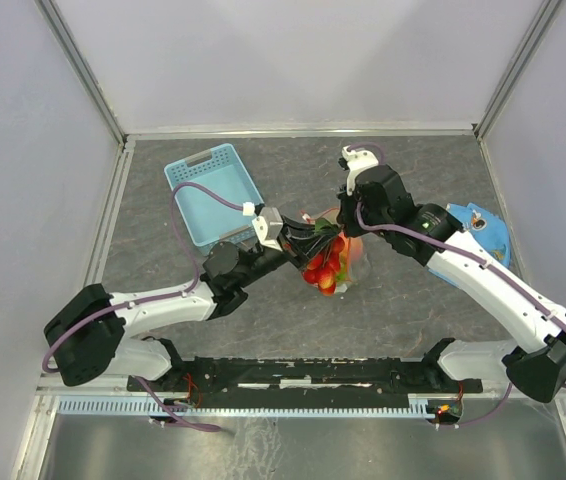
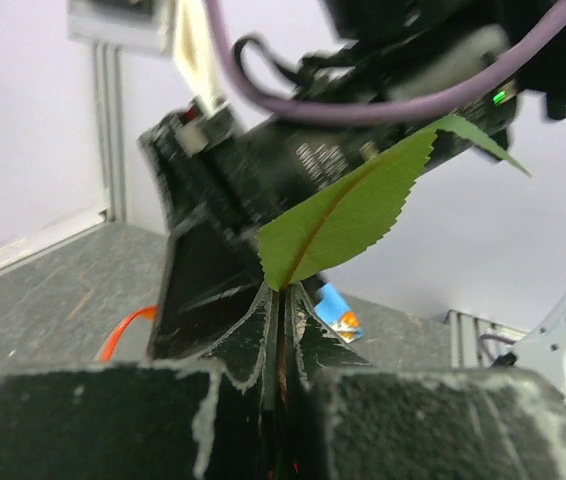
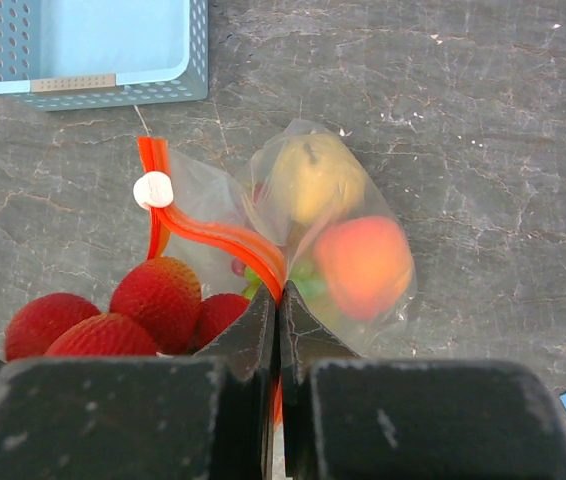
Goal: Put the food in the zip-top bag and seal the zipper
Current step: Place the fake fruit in the zipper food storage bag.
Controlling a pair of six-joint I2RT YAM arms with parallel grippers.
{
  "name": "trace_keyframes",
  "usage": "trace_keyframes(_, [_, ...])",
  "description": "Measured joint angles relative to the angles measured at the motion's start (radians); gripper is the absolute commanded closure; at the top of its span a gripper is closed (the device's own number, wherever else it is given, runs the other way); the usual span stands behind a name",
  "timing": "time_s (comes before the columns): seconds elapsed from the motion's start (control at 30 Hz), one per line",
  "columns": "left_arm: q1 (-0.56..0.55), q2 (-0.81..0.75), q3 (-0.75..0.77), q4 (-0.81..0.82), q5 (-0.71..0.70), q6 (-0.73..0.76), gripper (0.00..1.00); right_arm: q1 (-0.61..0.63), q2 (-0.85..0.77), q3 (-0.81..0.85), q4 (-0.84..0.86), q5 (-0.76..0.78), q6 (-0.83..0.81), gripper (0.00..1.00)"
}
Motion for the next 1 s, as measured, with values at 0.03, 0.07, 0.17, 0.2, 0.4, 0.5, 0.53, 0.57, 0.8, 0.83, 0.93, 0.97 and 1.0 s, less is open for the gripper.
trace_keyframes(0.03, [0.001, -0.001, -0.007, -0.007, -0.009, 0.011, 0.97, 0.000, -0.001, -0.001, -0.001, 0.003, 0.000, 0.97])
trace_keyframes(0.07, [0.004, -0.001, -0.015, -0.021, -0.020, 0.021, 0.97, 0.000, -0.005, -0.001, -0.001, 0.004, 0.000, 0.97])
trace_keyframes(0.17, [0.015, 0.000, -0.045, -0.079, -0.047, 0.042, 0.97, 0.005, -0.021, -0.001, 0.000, 0.005, 0.000, 0.97])
trace_keyframes(0.2, [0.019, 0.001, -0.056, -0.098, -0.056, 0.045, 0.97, 0.008, -0.028, -0.001, -0.001, 0.004, 0.000, 0.96])
trace_keyframes(0.4, [0.035, 0.001, -0.073, -0.154, -0.070, 0.058, 0.97, 0.017, -0.040, -0.003, -0.003, -0.001, 0.000, 0.97])
trace_keyframes(0.5, [0.036, 0.001, -0.051, -0.204, -0.068, 0.079, 0.97, 0.017, -0.040, -0.005, -0.001, -0.020, 0.000, 0.97])
trace_keyframes(0.53, [0.036, 0.001, -0.041, -0.220, -0.068, 0.082, 0.97, 0.017, -0.040, -0.005, 0.000, -0.023, 0.000, 0.97])
trace_keyframes(0.57, [0.036, 0.002, -0.028, -0.243, -0.068, 0.086, 0.97, 0.017, -0.040, -0.005, 0.000, -0.023, 0.000, 0.97])
trace_keyframes(0.8, [0.042, 0.016, 0.037, -0.393, -0.121, 0.097, 0.95, 0.016, -0.040, -0.014, 0.005, -0.030, 0.000, 0.96])
trace_keyframes(0.83, [0.044, 0.019, 0.051, -0.422, -0.132, 0.097, 0.95, 0.016, -0.040, -0.017, 0.008, -0.031, 0.000, 0.97])
trace_keyframes(0.93, [0.046, 0.037, 0.097, -0.490, -0.156, 0.096, 0.93, 0.016, -0.040, -0.021, 0.012, -0.039, 0.000, 0.97])
trace_keyframes(0.97, [0.046, 0.045, 0.114, -0.517, -0.167, 0.094, 0.92, 0.016, -0.040, -0.021, 0.015, -0.041, 0.001, 0.97])
trace_keyframes(1.0, [0.046, 0.051, 0.130, -0.545, -0.176, 0.087, 0.92, 0.016, -0.040, -0.021, 0.016, -0.043, 0.002, 0.97])
